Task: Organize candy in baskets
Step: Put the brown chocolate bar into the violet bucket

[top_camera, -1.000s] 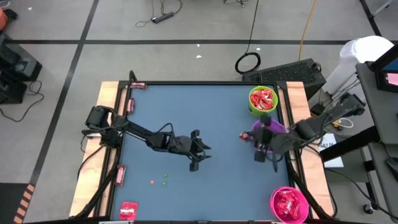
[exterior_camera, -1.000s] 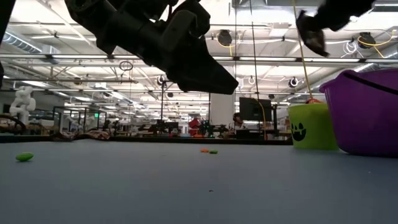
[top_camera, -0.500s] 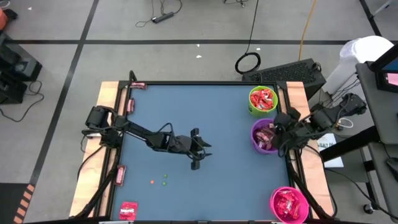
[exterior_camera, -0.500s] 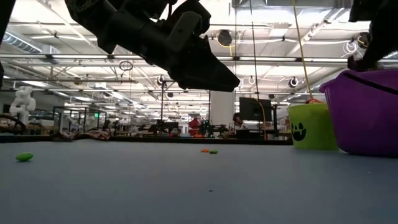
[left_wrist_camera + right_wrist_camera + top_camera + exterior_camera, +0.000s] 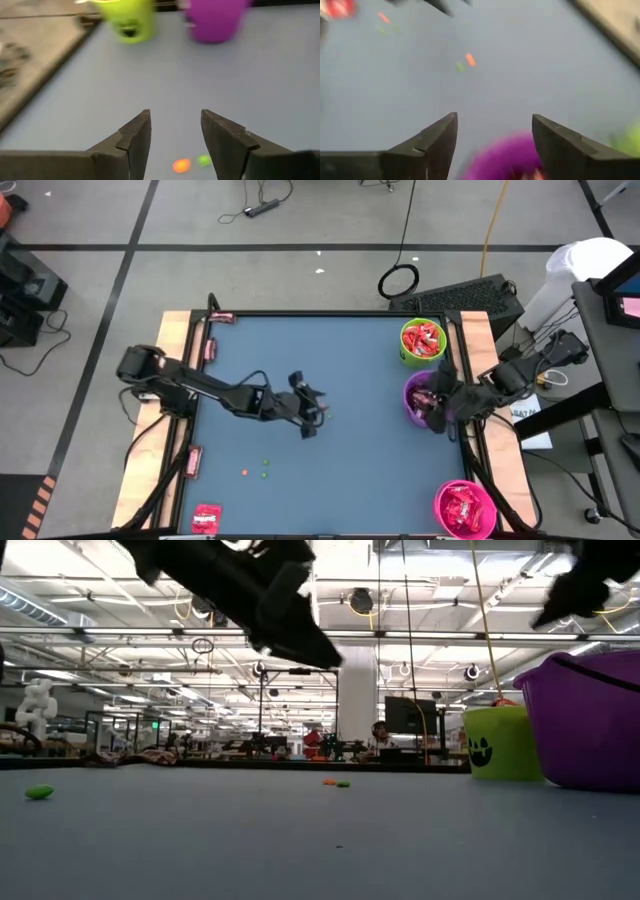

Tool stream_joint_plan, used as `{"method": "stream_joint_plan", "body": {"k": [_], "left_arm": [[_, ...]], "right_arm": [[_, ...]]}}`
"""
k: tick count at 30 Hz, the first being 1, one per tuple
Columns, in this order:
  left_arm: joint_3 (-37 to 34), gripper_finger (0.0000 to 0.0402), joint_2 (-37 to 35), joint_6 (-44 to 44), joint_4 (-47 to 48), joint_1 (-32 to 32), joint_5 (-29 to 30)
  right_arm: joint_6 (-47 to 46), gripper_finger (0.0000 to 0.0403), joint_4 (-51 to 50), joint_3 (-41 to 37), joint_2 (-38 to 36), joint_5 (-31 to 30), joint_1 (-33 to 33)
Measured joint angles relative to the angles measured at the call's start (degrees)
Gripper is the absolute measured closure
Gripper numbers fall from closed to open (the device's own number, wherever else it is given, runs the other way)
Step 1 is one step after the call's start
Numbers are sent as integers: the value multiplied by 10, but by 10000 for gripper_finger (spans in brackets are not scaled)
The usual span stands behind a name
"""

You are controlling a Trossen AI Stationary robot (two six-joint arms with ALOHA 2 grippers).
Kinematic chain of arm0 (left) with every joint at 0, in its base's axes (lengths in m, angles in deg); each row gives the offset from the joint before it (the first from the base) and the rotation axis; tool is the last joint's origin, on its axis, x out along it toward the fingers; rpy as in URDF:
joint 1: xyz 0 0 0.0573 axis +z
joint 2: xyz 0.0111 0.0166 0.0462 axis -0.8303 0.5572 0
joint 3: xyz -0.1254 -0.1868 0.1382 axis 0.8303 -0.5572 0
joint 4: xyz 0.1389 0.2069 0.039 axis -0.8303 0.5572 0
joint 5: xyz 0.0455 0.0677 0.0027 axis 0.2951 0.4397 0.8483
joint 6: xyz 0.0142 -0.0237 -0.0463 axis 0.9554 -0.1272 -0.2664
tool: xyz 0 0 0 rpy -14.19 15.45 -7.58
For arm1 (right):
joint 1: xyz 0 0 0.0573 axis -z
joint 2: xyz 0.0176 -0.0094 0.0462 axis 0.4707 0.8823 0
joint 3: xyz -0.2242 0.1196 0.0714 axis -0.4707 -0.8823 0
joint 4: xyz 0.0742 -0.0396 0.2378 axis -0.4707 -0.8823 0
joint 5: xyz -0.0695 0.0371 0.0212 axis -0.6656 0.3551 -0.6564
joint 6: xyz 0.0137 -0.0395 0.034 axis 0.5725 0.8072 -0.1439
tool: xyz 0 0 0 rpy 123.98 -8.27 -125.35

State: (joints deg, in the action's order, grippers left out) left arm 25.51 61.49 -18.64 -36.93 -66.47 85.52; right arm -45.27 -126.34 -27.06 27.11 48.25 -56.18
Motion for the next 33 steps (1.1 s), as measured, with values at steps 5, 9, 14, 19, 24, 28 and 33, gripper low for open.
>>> {"method": "stream_joint_plan", "body": {"k": [5, 9, 14, 19, 24, 28, 33], "left_arm": [[1, 222, -78, -71, 155, 25, 82], [1, 222, -120, -187, 344, 76, 87], [0, 222, -127, -316, 562, 152, 94], [-14, 222, -114, -428, 696, 233, 89], [-40, 222, -93, -418, 713, 322, 58], [-42, 222, -67, -381, 710, 390, 51], [-42, 222, -23, -350, 708, 469, 51]], "right_arm": [[172, 156, 179, -30, 16, -11, 0], [254, 161, 280, -64, 36, -10, 0], [279, 165, 324, -83, 65, -9, 0], [274, 165, 324, -83, 90, -8, 0], [270, 165, 322, -83, 106, -7, 0], [266, 165, 321, -83, 111, -6, 0], [264, 165, 321, -83, 111, -6, 0]]}}
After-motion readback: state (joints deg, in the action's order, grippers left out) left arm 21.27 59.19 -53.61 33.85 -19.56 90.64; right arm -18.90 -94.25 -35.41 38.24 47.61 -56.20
